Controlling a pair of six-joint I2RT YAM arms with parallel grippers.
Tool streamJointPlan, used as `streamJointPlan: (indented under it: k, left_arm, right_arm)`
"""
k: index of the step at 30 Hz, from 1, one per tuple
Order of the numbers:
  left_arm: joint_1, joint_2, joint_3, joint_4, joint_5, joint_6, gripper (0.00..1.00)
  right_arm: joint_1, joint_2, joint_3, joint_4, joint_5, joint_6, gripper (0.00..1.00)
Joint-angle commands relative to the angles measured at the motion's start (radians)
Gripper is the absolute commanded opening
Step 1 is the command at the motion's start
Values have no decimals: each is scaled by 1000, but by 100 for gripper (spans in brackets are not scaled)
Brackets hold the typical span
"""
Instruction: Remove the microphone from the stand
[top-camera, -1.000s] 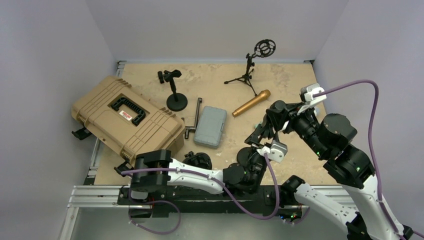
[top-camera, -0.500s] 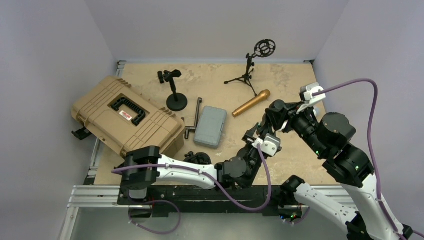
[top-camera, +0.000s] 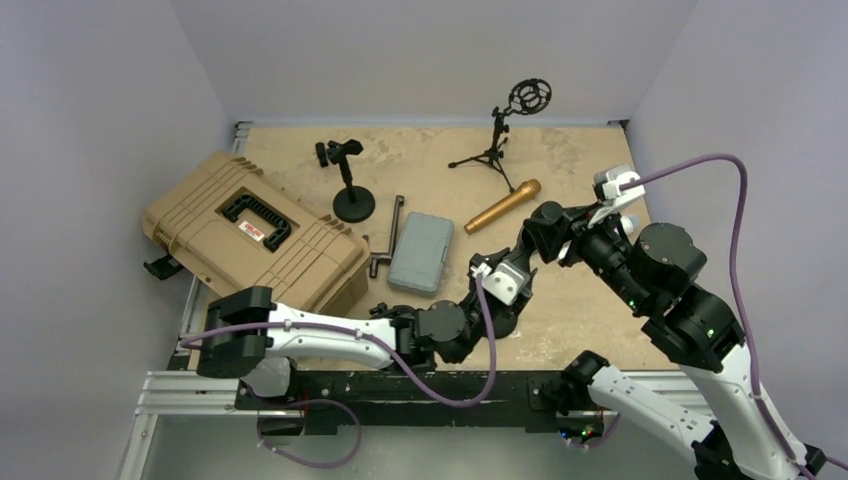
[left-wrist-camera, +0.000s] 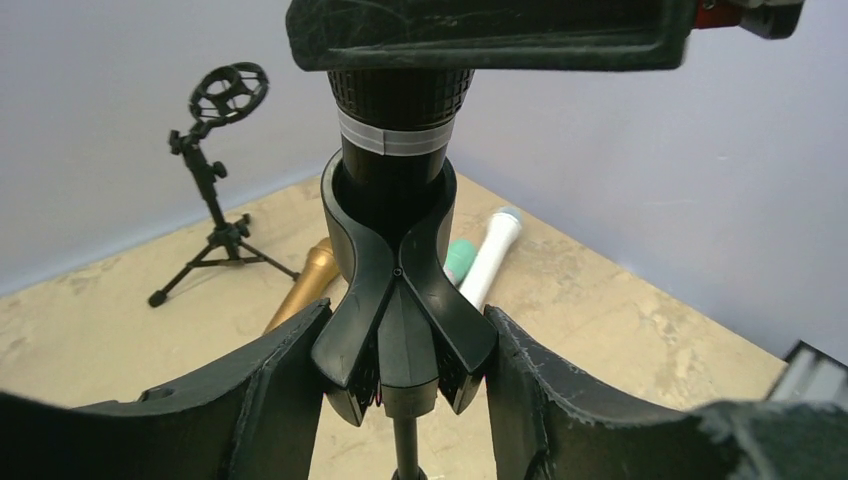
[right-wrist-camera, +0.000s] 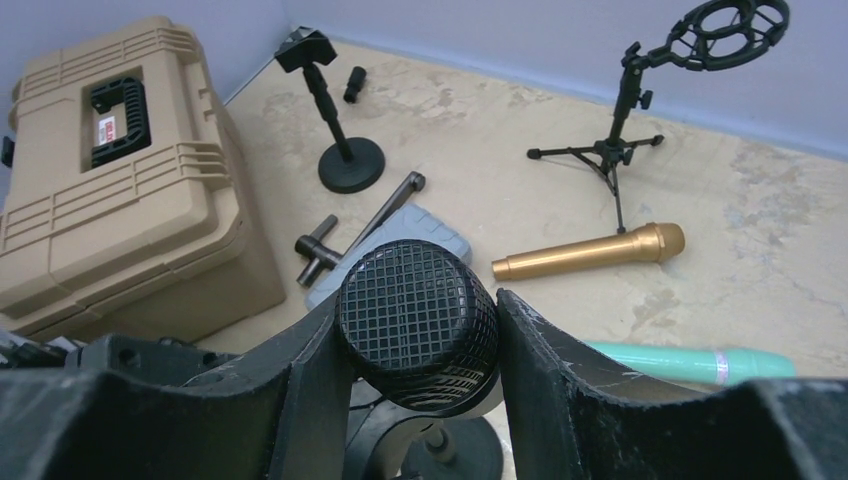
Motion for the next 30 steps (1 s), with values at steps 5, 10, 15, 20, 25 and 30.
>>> streamJointPlan:
  k: [5,10,15,20,25,30]
  left_arm:
    - [51,-159,-115,-223,243,-276,7]
    - [62,-183,-117,-240,200,-282,65]
    - [65,-177,-99,-243,211,-286,86]
    - [68,-169,-87,-233,198,-282,83]
    - [81,-157,-72,-230,179,-304,79]
    - [85,-125,-36,-222,157,-286,76]
  right_arm:
    - [-3,10,39,99,-31,12,0]
    - [-4,26,38,112,-52,33,0]
    - [-4,43,38,110,-49,39,0]
    - [-4,44,38,108,-43,39,0]
    - [-4,46,33,109,-44,40,0]
    - [-2,48,30,115,-51,45,0]
